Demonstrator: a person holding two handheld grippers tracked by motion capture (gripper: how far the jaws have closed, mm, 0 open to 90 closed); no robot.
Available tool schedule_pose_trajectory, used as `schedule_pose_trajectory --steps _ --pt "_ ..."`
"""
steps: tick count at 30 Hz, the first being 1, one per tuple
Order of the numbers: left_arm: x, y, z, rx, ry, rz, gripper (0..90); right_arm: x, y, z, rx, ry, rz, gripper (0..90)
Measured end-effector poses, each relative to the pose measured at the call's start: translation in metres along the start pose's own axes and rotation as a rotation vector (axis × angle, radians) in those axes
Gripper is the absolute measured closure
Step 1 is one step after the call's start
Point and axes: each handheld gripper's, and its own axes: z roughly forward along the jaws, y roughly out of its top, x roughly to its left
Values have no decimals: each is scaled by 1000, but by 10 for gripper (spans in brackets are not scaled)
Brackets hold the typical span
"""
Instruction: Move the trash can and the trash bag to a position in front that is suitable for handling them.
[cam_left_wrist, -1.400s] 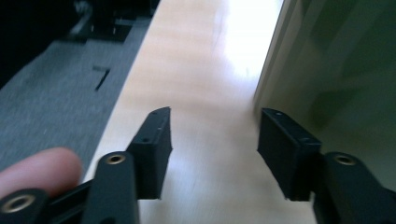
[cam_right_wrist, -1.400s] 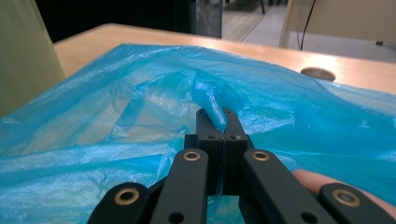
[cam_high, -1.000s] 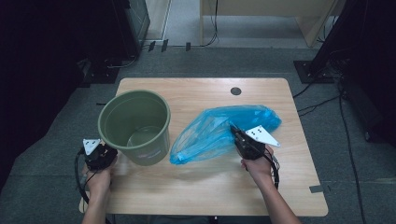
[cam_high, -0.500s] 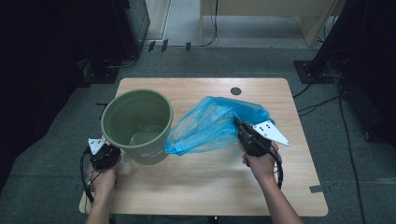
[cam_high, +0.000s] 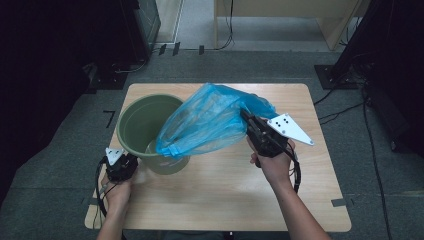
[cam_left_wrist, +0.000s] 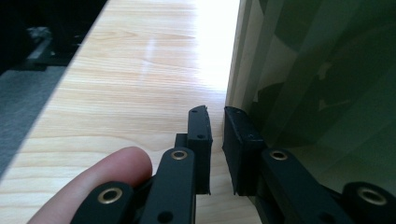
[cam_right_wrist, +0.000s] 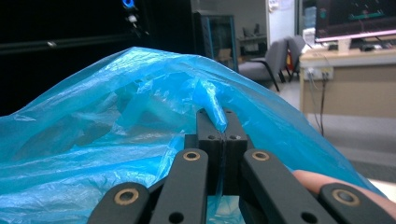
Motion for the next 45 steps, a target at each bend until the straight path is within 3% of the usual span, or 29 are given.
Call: schedule_pose_trajectory --steps 9,22,31,36,45 --pt "-15 -2 5 10 -15 38 804 32 45 8 -58 85 -3 900" --pt "-50 -3 12 15 -58 107 799 54 64 7 -156 118 29 900" --pt "-75 -6 17 3 -83 138 791 60 75 1 -165 158 65 900" --pt "-85 -8 19 14 -94 162 789 68 85 -6 -166 204 87 900" --pt "-108 -10 19 8 -140 200 784 85 97 -9 -163 243 91 900"
